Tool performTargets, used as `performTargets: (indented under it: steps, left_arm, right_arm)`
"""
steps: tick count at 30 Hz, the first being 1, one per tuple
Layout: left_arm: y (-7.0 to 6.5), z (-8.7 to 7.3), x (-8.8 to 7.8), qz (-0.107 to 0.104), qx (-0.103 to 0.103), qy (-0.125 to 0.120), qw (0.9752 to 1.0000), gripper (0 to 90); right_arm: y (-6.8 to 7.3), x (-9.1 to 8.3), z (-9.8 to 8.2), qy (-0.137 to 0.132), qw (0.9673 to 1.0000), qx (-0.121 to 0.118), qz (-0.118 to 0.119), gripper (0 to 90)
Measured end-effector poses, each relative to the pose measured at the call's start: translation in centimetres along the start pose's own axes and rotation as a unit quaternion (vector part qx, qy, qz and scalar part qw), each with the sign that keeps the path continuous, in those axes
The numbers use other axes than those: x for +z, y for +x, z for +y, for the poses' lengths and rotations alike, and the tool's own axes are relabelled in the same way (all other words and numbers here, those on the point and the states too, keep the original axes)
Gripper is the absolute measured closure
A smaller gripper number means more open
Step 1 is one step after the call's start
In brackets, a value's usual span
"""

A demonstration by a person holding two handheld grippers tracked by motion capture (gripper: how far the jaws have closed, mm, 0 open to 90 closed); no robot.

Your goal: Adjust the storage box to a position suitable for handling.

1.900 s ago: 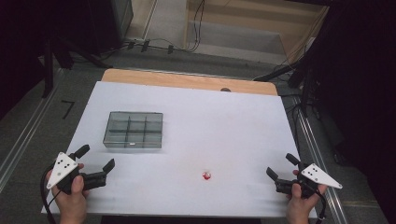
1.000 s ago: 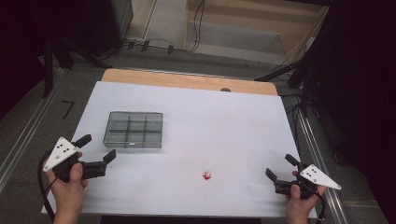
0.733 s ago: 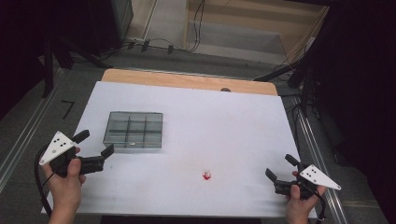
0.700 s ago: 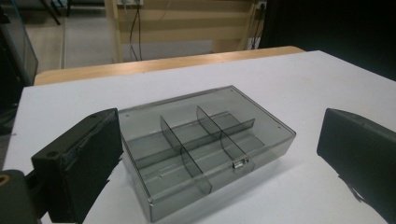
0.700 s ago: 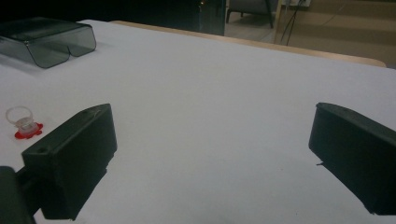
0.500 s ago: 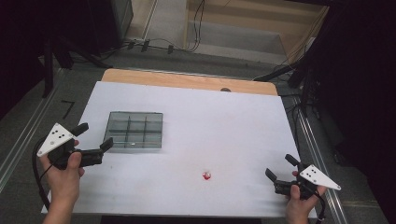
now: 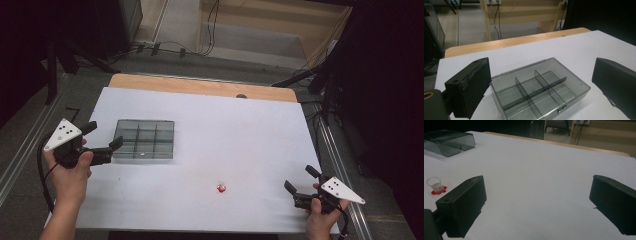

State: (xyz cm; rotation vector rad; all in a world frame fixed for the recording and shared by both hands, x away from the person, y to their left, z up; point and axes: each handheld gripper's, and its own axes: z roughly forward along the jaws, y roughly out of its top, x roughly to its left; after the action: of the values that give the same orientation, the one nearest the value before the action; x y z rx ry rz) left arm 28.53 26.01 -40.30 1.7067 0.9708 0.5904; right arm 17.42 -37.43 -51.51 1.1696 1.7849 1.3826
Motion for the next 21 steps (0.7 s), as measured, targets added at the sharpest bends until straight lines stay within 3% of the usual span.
performTargets:
  steps: [9, 15, 21]
  left_arm:
    - [1.2, 1.0, 1.1, 0.017, -0.004, 0.012, 0.9998, 9.1]
    - [2.4, 1.2, 2.2, 0.034, -0.025, 0.029, 0.9987, 36.1]
    - [3.3, 0.5, 3.5, 0.044, -0.027, 0.078, 0.9956, 65.2]
  right_arm:
    - [0.0, 0.0, 0.0, 0.000, 1.0000, -0.001, -0.001, 0.0]
    - [0.0, 0.1, 0.0, 0.000, 1.0000, -0.001, -0.002, 0.0]
    - [0.0, 0.1, 0.0, -0.001, 1.0000, 0.000, -0.004, 0.0]
